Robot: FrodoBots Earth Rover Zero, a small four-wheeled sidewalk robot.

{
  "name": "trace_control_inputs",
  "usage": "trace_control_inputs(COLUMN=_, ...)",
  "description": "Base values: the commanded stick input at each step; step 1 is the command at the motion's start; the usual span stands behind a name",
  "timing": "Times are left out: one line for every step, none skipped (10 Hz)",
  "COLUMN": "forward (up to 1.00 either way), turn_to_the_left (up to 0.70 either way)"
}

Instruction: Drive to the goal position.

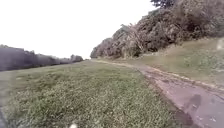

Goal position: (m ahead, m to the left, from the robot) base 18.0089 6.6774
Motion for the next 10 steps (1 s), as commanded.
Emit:
trace_control_inputs(forward=0.04, turn_to_the_left=0.0)
trace_control_inputs(forward=0.05, turn_to_the_left=0.0)
trace_control_inputs(forward=0.05, turn_to_the_left=0.0)
trace_control_inputs(forward=0.05, turn_to_the_left=0.0)
trace_control_inputs(forward=0.05, turn_to_the_left=0.0)
trace_control_inputs(forward=0.04, turn_to_the_left=0.0)
trace_control_inputs(forward=0.05, turn_to_the_left=0.0)
trace_control_inputs(forward=0.04, turn_to_the_left=0.0)
trace_control_inputs(forward=0.04, turn_to_the_left=0.0)
trace_control_inputs(forward=0.05, turn_to_the_left=0.0)
